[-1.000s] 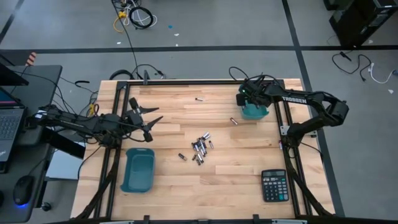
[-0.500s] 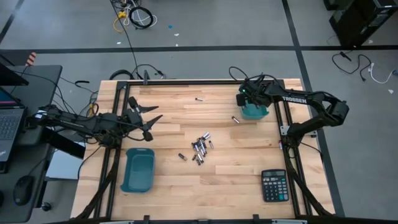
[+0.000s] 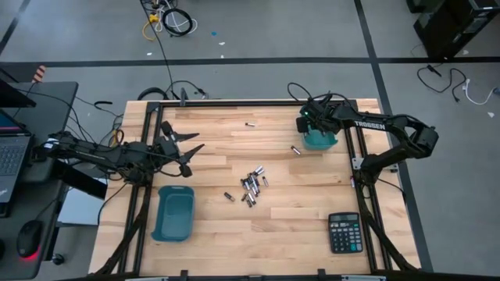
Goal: Sort batteries
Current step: Put the black battery into the green bin
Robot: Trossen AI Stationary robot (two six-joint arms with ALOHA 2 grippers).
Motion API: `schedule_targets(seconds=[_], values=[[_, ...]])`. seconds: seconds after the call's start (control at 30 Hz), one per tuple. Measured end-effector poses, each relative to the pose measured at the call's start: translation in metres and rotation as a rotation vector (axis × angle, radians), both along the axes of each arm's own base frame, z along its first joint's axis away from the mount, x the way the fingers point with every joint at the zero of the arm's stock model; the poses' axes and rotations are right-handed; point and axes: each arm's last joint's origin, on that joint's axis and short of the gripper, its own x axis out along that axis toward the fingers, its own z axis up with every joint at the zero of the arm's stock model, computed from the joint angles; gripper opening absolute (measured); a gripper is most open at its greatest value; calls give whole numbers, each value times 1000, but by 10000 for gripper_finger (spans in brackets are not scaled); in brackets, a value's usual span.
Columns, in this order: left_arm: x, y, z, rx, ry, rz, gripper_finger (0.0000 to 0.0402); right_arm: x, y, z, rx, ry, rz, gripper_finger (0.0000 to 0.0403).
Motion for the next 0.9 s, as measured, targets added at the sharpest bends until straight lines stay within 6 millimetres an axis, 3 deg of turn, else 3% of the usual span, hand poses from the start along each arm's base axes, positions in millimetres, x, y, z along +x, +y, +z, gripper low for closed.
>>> schedule_targets(seconds=[0.9], values=[[0, 0, -3, -35, 11, -2, 182, 0, 0, 0, 4, -2, 6, 34]])
